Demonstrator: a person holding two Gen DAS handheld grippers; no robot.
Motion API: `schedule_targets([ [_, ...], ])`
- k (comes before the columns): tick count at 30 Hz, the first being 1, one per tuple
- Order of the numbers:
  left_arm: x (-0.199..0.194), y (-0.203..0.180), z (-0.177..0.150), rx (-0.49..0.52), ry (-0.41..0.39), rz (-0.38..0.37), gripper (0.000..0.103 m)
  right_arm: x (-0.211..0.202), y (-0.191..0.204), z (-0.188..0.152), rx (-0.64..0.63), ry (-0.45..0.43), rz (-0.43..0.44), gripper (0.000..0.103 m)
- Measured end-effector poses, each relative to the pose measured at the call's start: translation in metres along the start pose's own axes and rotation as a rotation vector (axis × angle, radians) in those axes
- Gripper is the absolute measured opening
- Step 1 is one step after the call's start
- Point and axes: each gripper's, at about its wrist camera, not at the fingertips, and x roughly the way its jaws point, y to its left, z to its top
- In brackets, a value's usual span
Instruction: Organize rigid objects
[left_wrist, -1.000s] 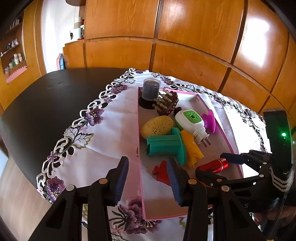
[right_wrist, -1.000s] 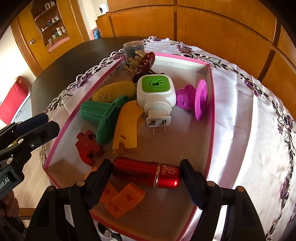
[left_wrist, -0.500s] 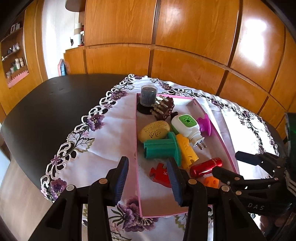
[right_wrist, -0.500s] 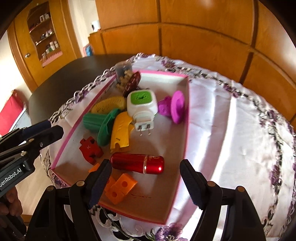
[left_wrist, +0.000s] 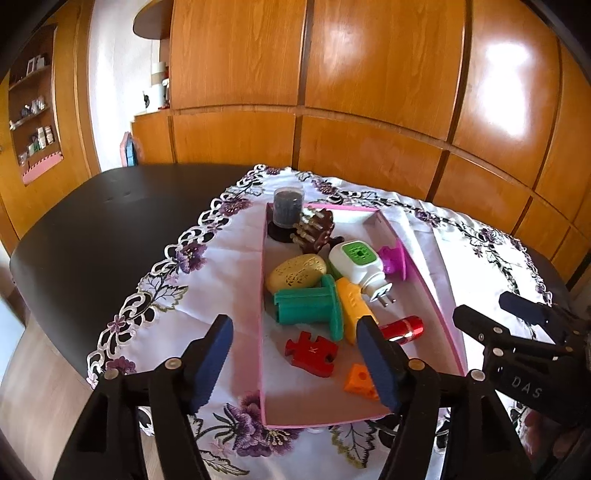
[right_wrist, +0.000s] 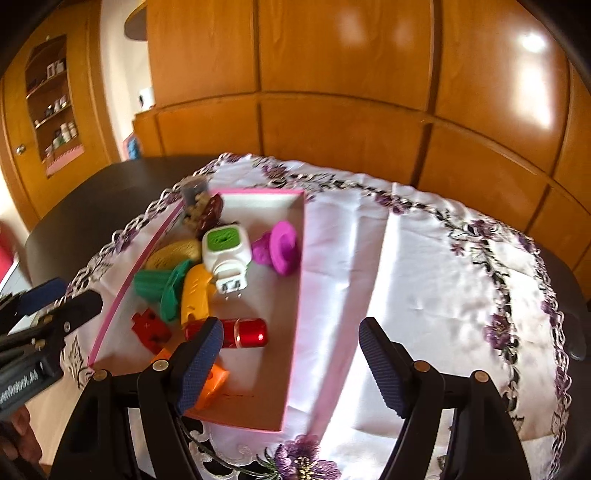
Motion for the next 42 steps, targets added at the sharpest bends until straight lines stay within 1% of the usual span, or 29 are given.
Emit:
schedule_targets([
  [4, -0.005, -0.005, 0.0, 0.01, -0.011, -0.004, 0.08, -0.006, -0.001, 0.001, 0.006, -0.018, -0.01, 0.077],
  [6, -0.008, -0.006, 0.0, 0.006, -0.015, 0.0, 0.087, -0.009, 0.0, 0.0, 0.002, -0.024, -0.013, 0.077],
  [8, -0.011, -0.006, 0.0, 0.002, -0.026, 0.001, 0.099, -0.011, 0.001, 0.0, 0.0, -0.03, -0.02, 0.077],
  [10, -0.015, -0.005, 0.001, -0.01, -0.043, -0.002, 0.103, -0.013, 0.001, -0.001, -0.003, -0.036, -0.029, 0.077],
  [12, -0.017, -0.005, 0.002, -0.018, -0.044, -0.002, 0.103, -0.015, 0.001, -0.001, -0.001, -0.038, -0.036, 0.077],
  [14, -0.016, -0.006, 0.002, -0.022, -0.035, 0.014, 0.103, -0.016, 0.0, -0.001, 0.004, -0.04, -0.04, 0.077],
  [18, -0.013, -0.01, 0.001, -0.008, -0.009, 0.093, 0.103, -0.018, -0.001, -0.002, 0.006, -0.042, -0.045, 0.077],
  [24, -0.016, -0.016, -0.001, 0.004, -0.03, 0.126, 0.103, -0.019, -0.001, -0.002, 0.004, -0.044, -0.046, 0.077],
  [30, -0.021, -0.015, 0.002, -0.01, -0.057, 0.141, 0.103, -0.02, -0.002, 0.0, 0.007, -0.049, -0.05, 0.077],
  [37, -0.019, -0.015, 0.003, -0.027, -0.048, 0.126, 0.103, -0.02, -0.002, 0.0, 0.008, -0.048, -0.05, 0.077],
  [40, -0.02, -0.015, 0.001, -0.033, -0.07, 0.128, 0.103, -0.019, -0.002, 0.0, 0.006, -0.048, -0.05, 0.077],
  [42, -0.019, -0.015, 0.001, -0.031, -0.07, 0.129, 0.103, -0.017, -0.001, -0.001, 0.004, -0.042, -0.045, 0.077],
])
